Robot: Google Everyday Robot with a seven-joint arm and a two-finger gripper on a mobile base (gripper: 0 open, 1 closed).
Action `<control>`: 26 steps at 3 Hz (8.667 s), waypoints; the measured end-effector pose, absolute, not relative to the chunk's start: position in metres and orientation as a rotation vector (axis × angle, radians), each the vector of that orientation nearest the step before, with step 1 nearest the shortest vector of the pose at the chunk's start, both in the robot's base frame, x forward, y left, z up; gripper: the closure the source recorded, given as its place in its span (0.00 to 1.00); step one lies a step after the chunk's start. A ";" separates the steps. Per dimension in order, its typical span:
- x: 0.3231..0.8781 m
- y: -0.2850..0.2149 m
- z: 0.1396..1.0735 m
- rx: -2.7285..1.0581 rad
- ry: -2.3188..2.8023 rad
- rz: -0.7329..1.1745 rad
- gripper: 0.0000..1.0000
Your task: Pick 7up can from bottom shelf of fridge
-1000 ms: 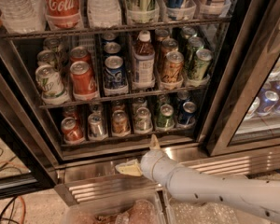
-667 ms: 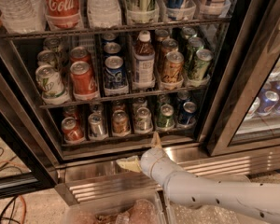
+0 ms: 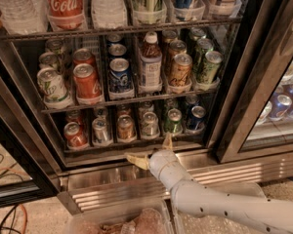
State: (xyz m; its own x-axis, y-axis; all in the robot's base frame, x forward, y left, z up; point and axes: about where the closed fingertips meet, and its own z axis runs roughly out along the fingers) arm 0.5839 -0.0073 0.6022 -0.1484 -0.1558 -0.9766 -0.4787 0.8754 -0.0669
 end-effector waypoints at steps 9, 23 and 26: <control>0.619 0.001 0.597 -0.367 1.601 0.203 0.14; 0.610 -0.037 0.680 -0.340 1.494 0.201 1.00; 0.576 -0.051 0.686 -0.428 1.527 0.307 1.00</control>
Offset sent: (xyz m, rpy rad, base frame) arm 0.0189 0.0225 -0.0190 0.0765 -0.0180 -0.0154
